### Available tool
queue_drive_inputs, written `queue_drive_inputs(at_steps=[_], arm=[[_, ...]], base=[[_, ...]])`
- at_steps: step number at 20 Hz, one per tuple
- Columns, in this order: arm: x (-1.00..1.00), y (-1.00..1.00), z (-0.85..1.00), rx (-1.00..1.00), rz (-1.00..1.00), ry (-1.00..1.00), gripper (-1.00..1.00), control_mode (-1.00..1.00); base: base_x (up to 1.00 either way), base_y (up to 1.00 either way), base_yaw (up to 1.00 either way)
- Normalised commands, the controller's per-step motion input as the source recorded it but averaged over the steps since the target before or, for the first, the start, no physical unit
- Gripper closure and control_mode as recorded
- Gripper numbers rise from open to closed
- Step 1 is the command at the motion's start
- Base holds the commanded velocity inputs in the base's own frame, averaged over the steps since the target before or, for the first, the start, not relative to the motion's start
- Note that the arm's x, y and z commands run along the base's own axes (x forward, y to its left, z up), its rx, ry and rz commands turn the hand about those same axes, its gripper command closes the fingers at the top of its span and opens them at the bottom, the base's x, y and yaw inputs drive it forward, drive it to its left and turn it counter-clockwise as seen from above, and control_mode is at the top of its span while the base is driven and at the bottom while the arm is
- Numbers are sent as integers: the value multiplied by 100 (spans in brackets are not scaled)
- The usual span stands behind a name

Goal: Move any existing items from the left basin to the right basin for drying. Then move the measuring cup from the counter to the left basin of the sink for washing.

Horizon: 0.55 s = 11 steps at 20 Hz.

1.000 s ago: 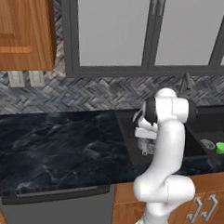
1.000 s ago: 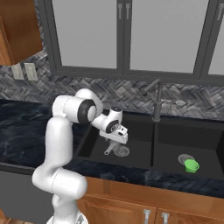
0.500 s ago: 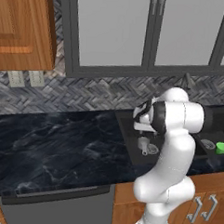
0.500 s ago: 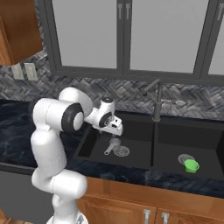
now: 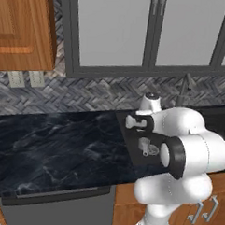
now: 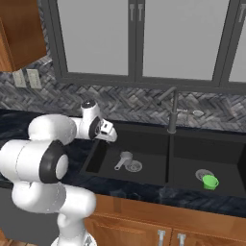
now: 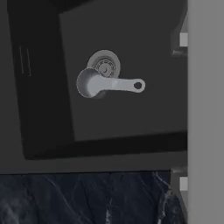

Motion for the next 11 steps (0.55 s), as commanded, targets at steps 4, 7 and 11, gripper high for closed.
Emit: queue_drive_inputs(at_steps=[4,7,11], arm=[[-56,78,62,-9,3,-11,-100,-100],[-56,79,45,-7,4,-7,-100,-100],[-53,67,22,-2,5,-3,-100,-100]], base=[[0,0,0],[0,0,0],[0,0,0]])
